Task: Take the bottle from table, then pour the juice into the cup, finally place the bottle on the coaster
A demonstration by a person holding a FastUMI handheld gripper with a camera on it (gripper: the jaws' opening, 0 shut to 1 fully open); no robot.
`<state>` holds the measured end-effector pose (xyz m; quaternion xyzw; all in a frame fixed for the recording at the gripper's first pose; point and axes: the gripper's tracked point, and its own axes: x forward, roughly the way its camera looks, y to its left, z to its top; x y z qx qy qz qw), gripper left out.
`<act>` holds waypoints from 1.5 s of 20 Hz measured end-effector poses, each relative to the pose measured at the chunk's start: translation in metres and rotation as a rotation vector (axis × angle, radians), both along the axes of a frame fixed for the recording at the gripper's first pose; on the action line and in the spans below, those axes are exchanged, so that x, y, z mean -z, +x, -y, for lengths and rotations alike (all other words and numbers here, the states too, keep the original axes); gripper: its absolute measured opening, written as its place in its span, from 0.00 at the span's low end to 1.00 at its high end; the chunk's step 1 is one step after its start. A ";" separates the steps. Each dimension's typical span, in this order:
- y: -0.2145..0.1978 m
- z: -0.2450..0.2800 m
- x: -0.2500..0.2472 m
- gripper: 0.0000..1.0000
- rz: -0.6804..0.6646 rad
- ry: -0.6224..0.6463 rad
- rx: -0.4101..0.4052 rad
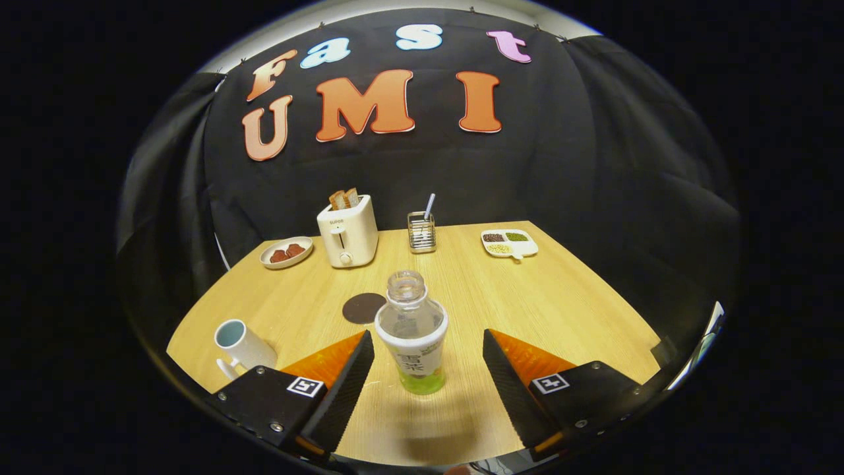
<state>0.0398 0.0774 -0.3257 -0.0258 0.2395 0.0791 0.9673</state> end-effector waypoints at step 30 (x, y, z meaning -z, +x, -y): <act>0.011 -0.083 0.003 0.57 -0.083 -0.383 -0.138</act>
